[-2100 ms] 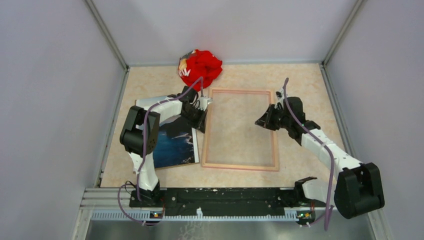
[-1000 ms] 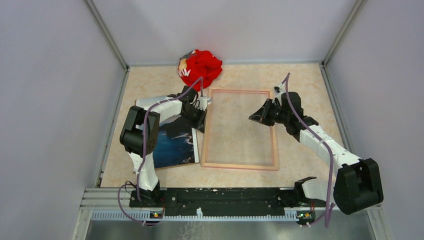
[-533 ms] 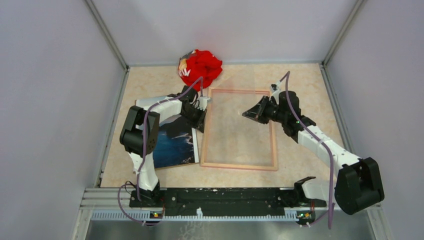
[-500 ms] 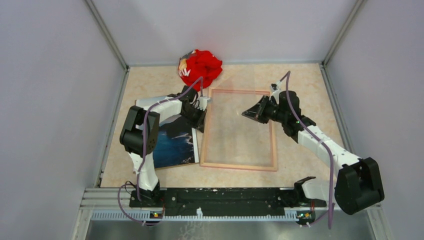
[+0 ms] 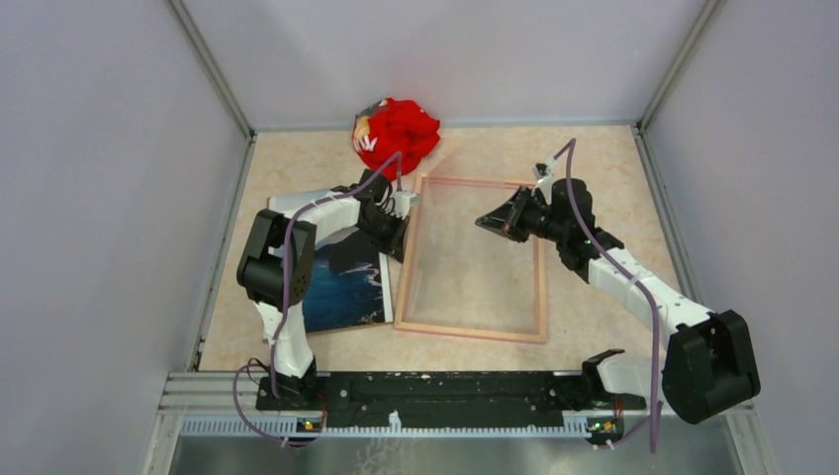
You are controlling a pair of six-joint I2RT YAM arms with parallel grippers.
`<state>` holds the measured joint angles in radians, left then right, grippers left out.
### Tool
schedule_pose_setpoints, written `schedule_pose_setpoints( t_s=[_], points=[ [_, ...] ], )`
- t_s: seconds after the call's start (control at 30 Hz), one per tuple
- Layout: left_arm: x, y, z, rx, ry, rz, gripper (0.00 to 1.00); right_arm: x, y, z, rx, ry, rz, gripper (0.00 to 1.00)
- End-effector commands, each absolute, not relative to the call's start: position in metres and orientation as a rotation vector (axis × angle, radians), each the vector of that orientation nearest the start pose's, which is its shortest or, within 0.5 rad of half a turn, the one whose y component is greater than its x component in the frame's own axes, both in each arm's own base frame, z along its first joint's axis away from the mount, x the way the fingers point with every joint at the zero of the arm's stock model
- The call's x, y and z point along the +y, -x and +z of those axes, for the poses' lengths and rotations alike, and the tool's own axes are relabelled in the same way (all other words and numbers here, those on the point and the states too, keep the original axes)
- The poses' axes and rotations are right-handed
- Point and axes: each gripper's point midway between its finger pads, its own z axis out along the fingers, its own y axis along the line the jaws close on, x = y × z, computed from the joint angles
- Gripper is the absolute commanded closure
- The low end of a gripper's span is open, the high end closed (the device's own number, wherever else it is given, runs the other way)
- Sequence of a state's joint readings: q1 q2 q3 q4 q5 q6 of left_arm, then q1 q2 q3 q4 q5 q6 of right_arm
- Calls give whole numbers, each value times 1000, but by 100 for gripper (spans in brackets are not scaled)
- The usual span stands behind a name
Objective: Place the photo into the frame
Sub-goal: Place the photo frame item in the photo frame.
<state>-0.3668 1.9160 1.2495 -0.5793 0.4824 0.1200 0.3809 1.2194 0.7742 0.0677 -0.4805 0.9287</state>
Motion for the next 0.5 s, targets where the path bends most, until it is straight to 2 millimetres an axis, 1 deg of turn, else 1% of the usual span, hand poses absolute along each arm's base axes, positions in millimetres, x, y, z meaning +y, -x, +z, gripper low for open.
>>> schedule_pose_setpoints(
  t_s=[0.0, 0.13, 0.2, 0.3, 0.4, 0.47],
  points=[
    [-222, -329, 46, 2586, -819, -805, 98, 246, -296, 203, 2150, -197, 1287, 98],
    [-222, -327, 46, 2586, -822, -805, 98, 242, -296, 196, 2172, -189, 1247, 98],
    [-221, -328, 46, 2586, -820, -803, 99, 239, -297, 192, 2189, -181, 1200, 98],
    [-221, -328, 47, 2583, -822, -801, 99, 230, -293, 183, 2239, -165, 1130, 98],
    [-221, -328, 49, 2578, -825, -794, 99, 220, -293, 180, 2257, -144, 1068, 93],
    [-220, -328, 49, 2576, -827, -795, 99, 218, -291, 179, 2254, -134, 1068, 88]
  ],
)
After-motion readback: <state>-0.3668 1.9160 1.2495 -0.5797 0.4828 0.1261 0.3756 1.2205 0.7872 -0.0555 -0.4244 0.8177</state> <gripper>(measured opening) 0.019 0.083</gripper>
